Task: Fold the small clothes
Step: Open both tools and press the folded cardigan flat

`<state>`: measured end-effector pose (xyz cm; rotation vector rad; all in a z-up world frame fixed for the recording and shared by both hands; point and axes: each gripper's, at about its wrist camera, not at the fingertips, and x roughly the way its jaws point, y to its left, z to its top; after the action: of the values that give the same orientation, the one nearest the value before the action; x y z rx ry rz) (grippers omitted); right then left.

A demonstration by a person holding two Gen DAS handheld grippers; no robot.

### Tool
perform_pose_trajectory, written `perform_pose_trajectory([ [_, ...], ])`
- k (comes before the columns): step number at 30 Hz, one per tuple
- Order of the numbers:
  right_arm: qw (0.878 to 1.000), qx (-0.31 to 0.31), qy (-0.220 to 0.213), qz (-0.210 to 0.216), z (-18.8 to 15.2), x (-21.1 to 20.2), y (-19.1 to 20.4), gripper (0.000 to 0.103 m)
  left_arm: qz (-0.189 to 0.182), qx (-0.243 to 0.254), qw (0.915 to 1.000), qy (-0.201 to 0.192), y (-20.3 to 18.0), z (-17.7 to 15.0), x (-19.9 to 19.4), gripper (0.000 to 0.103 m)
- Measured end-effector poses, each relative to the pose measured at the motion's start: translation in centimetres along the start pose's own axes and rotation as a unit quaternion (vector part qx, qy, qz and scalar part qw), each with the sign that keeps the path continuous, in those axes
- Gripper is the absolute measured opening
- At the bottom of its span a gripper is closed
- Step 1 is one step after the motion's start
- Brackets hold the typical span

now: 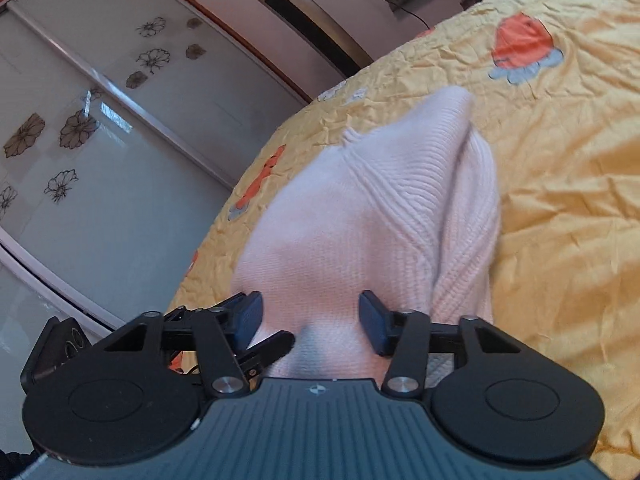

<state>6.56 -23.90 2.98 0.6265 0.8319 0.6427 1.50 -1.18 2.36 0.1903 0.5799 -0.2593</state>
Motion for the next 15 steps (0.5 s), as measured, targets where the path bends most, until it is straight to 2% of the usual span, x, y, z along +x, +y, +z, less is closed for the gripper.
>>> perform_pose_trajectory([
  [1,1.0,0.012,-0.004,-0.008,-0.5,0.0,-0.5,0.016,-0.001,-0.005,1.0,-0.004,0.1,-0.2,0.2,0.081],
  [2,0.999,0.017,-0.003,-0.027,-0.9,0.2,-0.9,0.001,0.0,-0.004,1.0,-0.007,0.1,-0.2,0.3,0.082],
  [4,1.0,0.019,-0.008,-0.012,-1.4,0.3,-1.6,0.001,0.007,0.0,0.9999,-0.008,-0.4,-0.1,-0.1,0.082],
  [6,1.0,0.016,-0.013,-0.022,-1.4,-0.1,-0.9,0.001,0.007,-0.005,0.9999,-0.015,-0.5,0.4,-1.5,0.082],
  [7,0.999,0.003,-0.019,-0.039,-1.5,-0.5,0.1,0.004,0.004,-0.006,0.9997,-0.025,-0.5,0.5,-2.5,0.082],
  [8,0.998,-0.013,-0.027,-0.052,-1.6,-1.0,1.2,0.018,0.0,-0.006,0.9994,-0.033,-0.4,0.5,-3.4,0.082],
  [9,0.997,-0.034,-0.034,-0.056,-1.9,-1.5,2.6,0.027,-0.002,-0.01,0.9993,-0.036,-0.1,0.4,-4.2,0.082],
  [11,0.993,-0.089,-0.038,-0.062,-2.5,-2.2,5.0,0.061,-0.013,-0.032,0.999,-0.029,0.4,-0.1,-5.0,0.082],
  [12,0.992,-0.107,-0.036,-0.063,-3.0,-2.4,5.9,0.066,-0.023,-0.042,0.9986,-0.023,0.6,-0.4,-5.1,0.082],
  [15,0.989,-0.129,-0.023,-0.073,-3.6,-2.3,6.4,0.066,-0.029,-0.033,0.9987,-0.028,0.1,-1.4,-5.0,0.082],
])
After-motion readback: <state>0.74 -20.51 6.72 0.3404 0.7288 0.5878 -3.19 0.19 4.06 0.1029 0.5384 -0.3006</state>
